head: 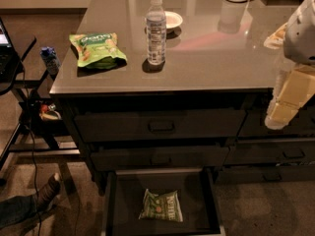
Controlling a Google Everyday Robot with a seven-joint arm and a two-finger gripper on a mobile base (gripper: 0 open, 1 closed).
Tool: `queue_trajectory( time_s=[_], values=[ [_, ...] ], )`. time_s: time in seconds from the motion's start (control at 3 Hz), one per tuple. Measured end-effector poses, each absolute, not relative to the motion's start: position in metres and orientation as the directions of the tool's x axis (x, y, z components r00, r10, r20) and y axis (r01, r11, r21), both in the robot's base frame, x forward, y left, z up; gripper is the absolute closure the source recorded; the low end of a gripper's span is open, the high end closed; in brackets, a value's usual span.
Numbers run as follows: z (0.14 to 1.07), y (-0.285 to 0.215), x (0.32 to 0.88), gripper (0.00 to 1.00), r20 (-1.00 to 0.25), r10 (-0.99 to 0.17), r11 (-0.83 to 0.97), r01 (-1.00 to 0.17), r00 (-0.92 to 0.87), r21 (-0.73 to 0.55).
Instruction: Pick green jalapeno chip bag from bottom drawer and place on counter
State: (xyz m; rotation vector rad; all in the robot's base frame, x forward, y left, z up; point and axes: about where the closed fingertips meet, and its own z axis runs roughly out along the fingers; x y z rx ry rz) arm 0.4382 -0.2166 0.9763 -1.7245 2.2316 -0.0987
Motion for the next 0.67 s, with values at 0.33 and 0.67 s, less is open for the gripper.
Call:
queue_trajectory(
  time_s=[0.33, 0.67],
  values=[
    [0.976, -0.217, 0.438, 0.0, -0.207, -0.953, 0.27, -0.931, -0.221, -0.246],
    [0.944, -0.212, 0.433, 0.0, -0.213, -0.945, 0.293, -0.931, -0.248, -0.217]
  ],
)
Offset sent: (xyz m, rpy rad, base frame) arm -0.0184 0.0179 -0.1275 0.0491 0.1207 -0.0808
